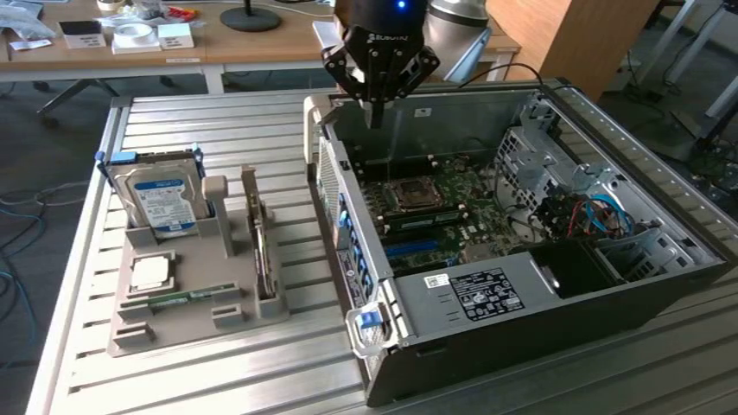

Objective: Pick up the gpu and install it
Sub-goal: 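Reach for the gpu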

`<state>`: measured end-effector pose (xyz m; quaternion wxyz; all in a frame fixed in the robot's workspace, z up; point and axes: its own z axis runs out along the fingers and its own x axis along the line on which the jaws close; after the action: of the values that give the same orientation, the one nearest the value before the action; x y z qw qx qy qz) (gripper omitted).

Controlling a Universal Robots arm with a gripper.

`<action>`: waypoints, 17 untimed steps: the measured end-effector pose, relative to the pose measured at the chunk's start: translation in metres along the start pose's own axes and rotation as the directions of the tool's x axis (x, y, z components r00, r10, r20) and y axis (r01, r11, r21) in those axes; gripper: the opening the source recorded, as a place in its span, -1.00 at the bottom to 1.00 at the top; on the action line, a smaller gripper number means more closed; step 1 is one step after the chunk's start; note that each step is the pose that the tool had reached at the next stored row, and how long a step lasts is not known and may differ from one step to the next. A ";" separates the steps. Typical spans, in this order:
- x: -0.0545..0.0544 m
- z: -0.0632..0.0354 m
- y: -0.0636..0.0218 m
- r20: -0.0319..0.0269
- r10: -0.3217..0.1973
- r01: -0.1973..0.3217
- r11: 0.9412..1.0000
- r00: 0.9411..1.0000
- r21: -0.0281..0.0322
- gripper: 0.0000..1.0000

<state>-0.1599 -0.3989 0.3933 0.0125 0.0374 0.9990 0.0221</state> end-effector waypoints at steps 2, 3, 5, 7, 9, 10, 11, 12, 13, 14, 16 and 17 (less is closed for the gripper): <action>0.002 0.0000 -0.0002 0.000 0.000 0.000 1.000 1.000 0.000 -0.79; 0.003 -0.0001 -0.0003 0.000 0.000 0.000 1.000 1.000 0.000 -0.79; 0.006 -0.0002 -0.0004 0.000 0.000 0.000 1.000 1.000 0.000 -0.79; 0.008 -0.0002 -0.0006 0.000 0.000 0.000 1.000 1.000 0.000 -0.79; 0.011 -0.0003 -0.0008 0.000 0.000 0.000 1.000 1.000 0.000 -0.79; 0.012 -0.0003 -0.0009 0.000 0.000 0.000 1.000 1.000 0.000 -0.79; 0.013 -0.0003 -0.0010 0.000 0.000 0.000 1.000 1.000 0.000 -0.79; 0.014 -0.0004 -0.0010 0.000 0.000 0.000 1.000 1.000 0.000 -0.79; 0.015 -0.0004 -0.0011 0.000 0.000 0.000 1.000 1.000 0.000 -0.79; 0.016 -0.0004 -0.0012 0.000 0.000 0.000 1.000 1.000 0.000 -0.79; 0.018 -0.0005 -0.0013 0.000 0.000 0.000 1.000 1.000 0.000 -0.79; 0.019 -0.0005 -0.0014 0.000 0.000 0.000 1.000 1.000 0.000 -0.79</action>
<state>-0.1788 -0.3988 0.3933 0.0127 0.0374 0.9990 0.0221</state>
